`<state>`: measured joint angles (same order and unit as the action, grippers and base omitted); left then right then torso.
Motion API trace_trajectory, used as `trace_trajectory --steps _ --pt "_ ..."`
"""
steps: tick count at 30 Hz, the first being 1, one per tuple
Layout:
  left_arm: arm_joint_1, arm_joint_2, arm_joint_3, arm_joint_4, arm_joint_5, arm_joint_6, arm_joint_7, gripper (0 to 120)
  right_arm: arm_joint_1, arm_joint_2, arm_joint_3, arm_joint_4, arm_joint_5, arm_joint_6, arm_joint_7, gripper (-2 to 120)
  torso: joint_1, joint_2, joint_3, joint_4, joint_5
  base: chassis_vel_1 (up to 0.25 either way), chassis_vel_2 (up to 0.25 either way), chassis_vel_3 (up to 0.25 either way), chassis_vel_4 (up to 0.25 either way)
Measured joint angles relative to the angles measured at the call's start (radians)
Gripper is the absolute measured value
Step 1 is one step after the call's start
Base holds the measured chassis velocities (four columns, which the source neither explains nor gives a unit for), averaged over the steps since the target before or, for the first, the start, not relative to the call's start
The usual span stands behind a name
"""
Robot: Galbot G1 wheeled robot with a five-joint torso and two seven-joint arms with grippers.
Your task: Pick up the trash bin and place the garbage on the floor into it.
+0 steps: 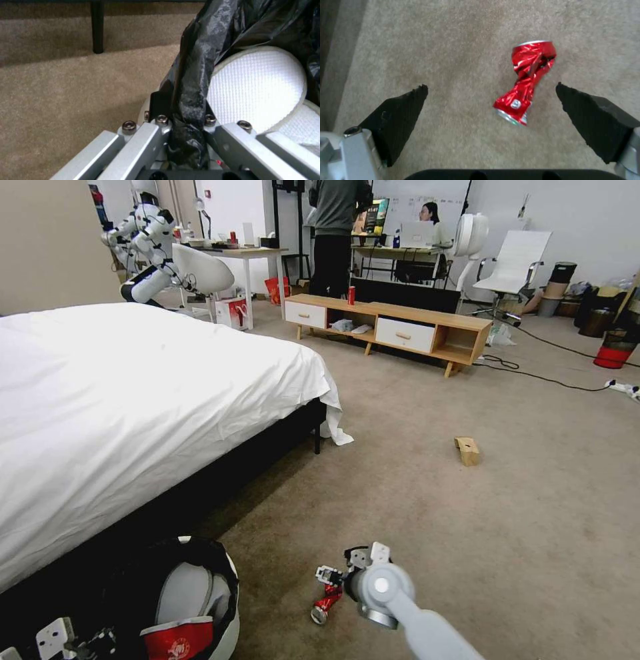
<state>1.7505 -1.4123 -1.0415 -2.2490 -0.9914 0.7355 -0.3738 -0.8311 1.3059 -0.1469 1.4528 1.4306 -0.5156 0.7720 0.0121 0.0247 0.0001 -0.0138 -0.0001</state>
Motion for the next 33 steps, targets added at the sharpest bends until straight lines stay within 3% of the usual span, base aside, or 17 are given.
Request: trace_trajectory --steps 33 --pt "-0.008 -0.012 0.011 0.036 0.025 0.0 0.02 2 0.106 0.118 -0.019 -0.427 -0.221 0.049 -0.221 93 0.0 0.0 0.0 0.0 0.0 0.0 0.0 0.0 0.0"
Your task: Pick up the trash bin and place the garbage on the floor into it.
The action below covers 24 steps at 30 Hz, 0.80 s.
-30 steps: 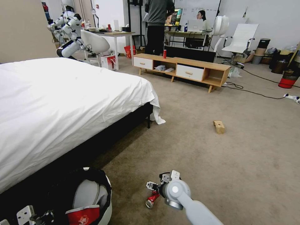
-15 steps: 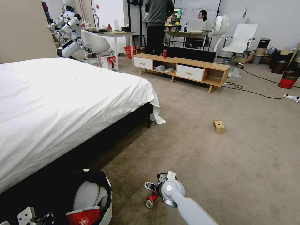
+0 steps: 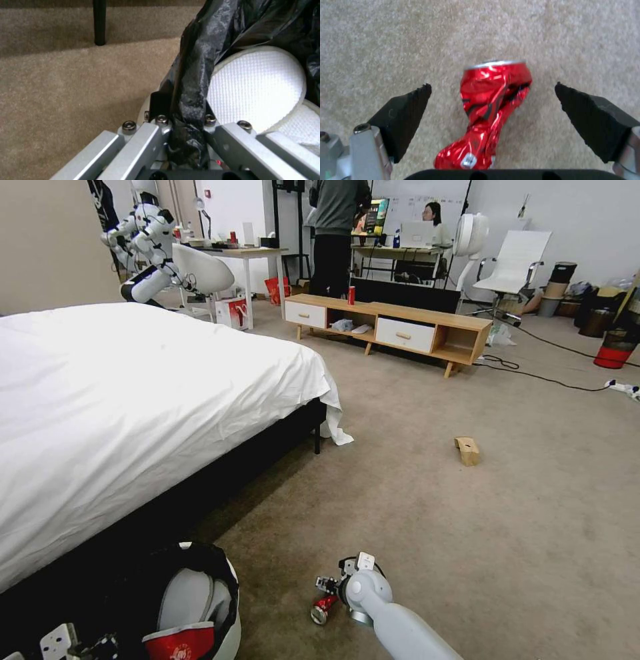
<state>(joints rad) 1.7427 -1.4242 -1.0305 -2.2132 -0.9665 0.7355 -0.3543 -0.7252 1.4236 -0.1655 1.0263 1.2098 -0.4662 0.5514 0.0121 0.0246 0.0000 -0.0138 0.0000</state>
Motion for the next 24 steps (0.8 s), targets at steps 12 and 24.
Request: trace_trajectory --steps 12,24 --pt "-0.005 -0.004 0.004 0.005 0.004 0.0 0.004 2 0.039 0.042 -0.025 -0.105 -0.079 0.006 -0.074 93 0.0 0.0 0.0 0.0 0.0 0.0 0.0 0.0 0.0" --pt "-0.008 -0.003 0.005 0.009 0.004 0.0 0.005 2 0.047 0.071 -0.032 -0.198 -0.168 0.019 -0.142 93 0.0 0.001 0.0 0.0002 0.0002 0.0 0.0 0.0 0.0"
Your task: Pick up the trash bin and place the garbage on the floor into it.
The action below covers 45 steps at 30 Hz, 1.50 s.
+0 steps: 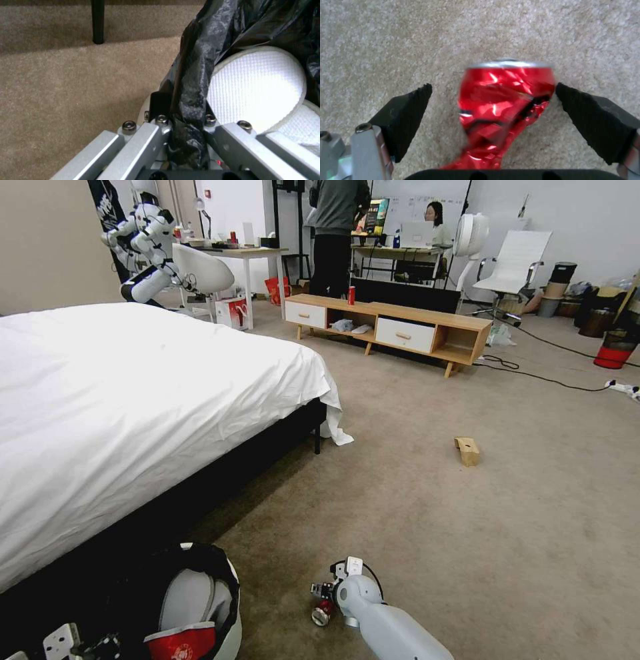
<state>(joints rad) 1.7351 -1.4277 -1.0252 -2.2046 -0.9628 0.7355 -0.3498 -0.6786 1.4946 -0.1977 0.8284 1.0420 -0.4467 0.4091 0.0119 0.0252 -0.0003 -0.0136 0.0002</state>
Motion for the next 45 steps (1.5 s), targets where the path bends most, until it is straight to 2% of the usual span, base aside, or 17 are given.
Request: trace_trajectory --steps 4,12,14,18,21,36,41,43,44,45 --pt "-0.001 0.001 0.0 0.002 0.0 0.0 0.0 2 -0.001 0.0 0.002 -0.007 -0.014 0.007 -0.01 93 0.0 0.0 0.0 0.0 0.0 0.0 0.0 0.0 0.0" --pt "-0.007 -0.002 0.004 0.014 0.009 0.0 0.003 2 -0.011 -0.007 0.0 -0.001 -0.033 0.012 -0.012 74 0.0 0.0 0.0 -0.0005 -0.0005 0.0 0.0 0.0 0.0" --pt "-0.006 -0.004 0.005 0.015 0.013 0.0 0.005 2 -0.012 -0.011 -0.005 0.001 -0.038 0.012 -0.014 67 0.0 0.001 0.0 -0.0008 -0.0009 0.0 0.0 0.0 0.0" --pt "-0.005 -0.005 0.005 0.015 0.014 0.0 0.005 2 -0.014 -0.014 -0.009 0.001 -0.041 0.013 -0.017 60 0.0 0.0 0.0 -0.001 -0.001 0.0 0.0 0.0 0.0" --pt "-0.003 -0.005 0.005 0.008 0.015 0.0 0.006 2 -0.019 -0.019 -0.013 0.008 -0.043 0.014 -0.016 49 0.0 0.0 0.0 -0.0007 -0.0008 0.0 0.0 0.0 0.0" --pt "-0.007 -0.009 0.013 0.008 0.023 0.0 0.006 2 -0.048 -0.048 -0.022 0.055 -0.047 0.017 -0.013 47 0.0 -0.001 0.001 0.0009 0.001 0.0 0.0 0.0 0.0" --pt "-0.007 -0.009 0.017 0.002 0.024 0.0 0.006 2 -0.079 -0.097 -0.022 0.16 -0.025 0.013 0.013 47 0.001 -0.002 0.001 -0.0001 0.0006 0.0 0.0 0.0 0.0" --pt "-0.008 -0.007 0.021 -0.005 0.013 0.0 0.0 2 -0.089 -0.135 -0.014 0.258 -0.016 0.031 0.021 47 0.001 -0.002 0.001 -0.0006 0.0003 0.0 0.0 0.0 0.0" --pt "-0.008 -0.007 0.021 -0.005 0.013 0.0 0.0 2 -0.089 -0.135 -0.014 0.258 -0.016 0.031 0.021 47 0.001 -0.002 0.001 -0.0006 0.0003 0.0 0.0 0.0 0.0" --pt "-0.012 -0.006 0.023 -0.013 0.002 0.0 -0.006 2 -0.09 -0.164 -0.003 0.341 -0.017 0.055 0.021 47 0.001 -0.001 0.001 -0.0004 0.0001 0.0 0.0 0.0 0.0"
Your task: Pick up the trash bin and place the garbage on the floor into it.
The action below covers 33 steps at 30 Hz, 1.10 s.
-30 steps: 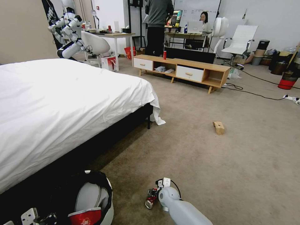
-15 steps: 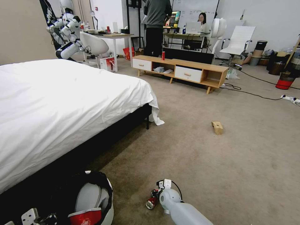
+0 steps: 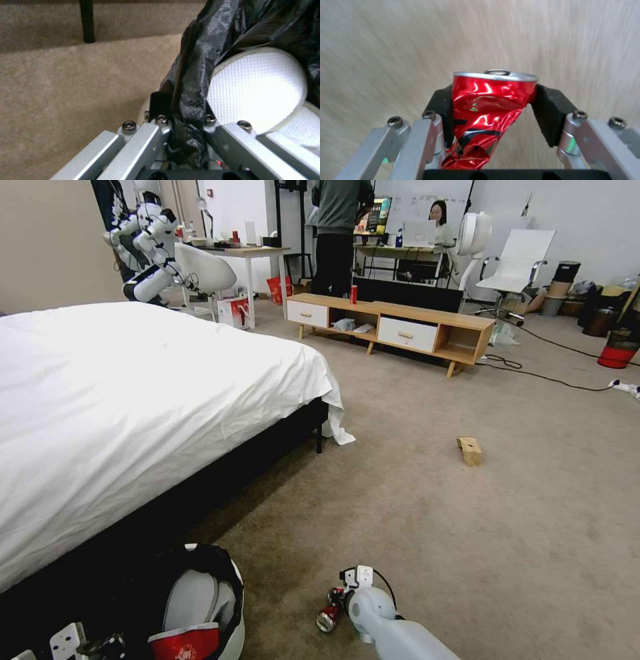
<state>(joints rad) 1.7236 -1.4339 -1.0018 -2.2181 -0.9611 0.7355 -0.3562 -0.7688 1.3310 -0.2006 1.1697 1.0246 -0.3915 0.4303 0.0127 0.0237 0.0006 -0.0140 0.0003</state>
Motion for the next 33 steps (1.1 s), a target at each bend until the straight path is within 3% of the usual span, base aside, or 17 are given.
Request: trace_trajectory --steps 4,5,7,11,14,18,25,28,33 --pt "-0.012 0.007 0.007 -0.025 -0.047 0.0 -0.025 2 -0.003 -0.087 0.033 0.221 0.021 0.038 0.004 47 0.0 0.001 0.0 0.0002 -0.0001 0.0 0.0 0.0 0.0" --pt "-0.012 0.007 0.007 -0.025 -0.047 0.0 -0.025 2 -0.003 -0.087 0.033 0.221 0.021 0.038 0.004 47 0.0 0.001 0.0 0.0002 -0.0001 0.0 0.0 0.0 0.0" --pt "-0.021 0.017 0.013 -0.036 -0.065 0.0 -0.034 2 0.005 -0.184 0.053 0.385 0.04 0.055 0.014 47 0.0 0.001 0.0 0.0 0.0003 0.0 0.0 0.0 0.0" --pt "-0.027 0.024 0.017 -0.044 -0.083 0.0 -0.04 2 0.021 -0.247 0.072 0.495 0.058 0.065 0.02 47 0.0 0.001 0.0 -0.0002 -0.0004 0.0 0.0 0.0 0.0" --pt "-0.037 0.041 0.019 -0.054 -0.107 0.0 -0.045 2 0.071 -0.34 0.102 0.682 0.109 0.081 0.027 47 -0.001 0.001 -0.001 0.0001 -0.0002 0.0 0.0 0.0 0.0" --pt "-0.037 0.05 0.022 -0.06 -0.118 0.0 -0.046 2 0.111 -0.368 0.105 0.748 0.137 0.096 0.019 47 -0.001 0.001 0.0 0.0003 -0.0001 0.0 0.0 0.0 0.0" --pt "-0.032 0.081 0.035 -0.076 -0.131 0.0 -0.047 2 0.275 -0.401 -0.008 0.862 0.207 0.223 -0.122 47 -0.001 0.001 -0.001 0.0003 -0.0003 0.0 0.0 0.0 0.0" --pt "-0.026 0.092 0.048 -0.083 -0.131 0.0 -0.047 2 0.404 -0.38 -0.117 0.888 0.239 0.285 -0.184 47 -0.001 0.001 0.0 0.0003 -0.0004 0.0 0.0 0.0 0.0" --pt "-0.023 0.103 0.053 -0.086 -0.131 0.0 -0.047 2 0.549 -0.325 -0.253 0.897 0.268 0.311 -0.199 47 -0.001 0.001 -0.001 0.0005 -0.0006 0.0 0.0 0.0 0.0"
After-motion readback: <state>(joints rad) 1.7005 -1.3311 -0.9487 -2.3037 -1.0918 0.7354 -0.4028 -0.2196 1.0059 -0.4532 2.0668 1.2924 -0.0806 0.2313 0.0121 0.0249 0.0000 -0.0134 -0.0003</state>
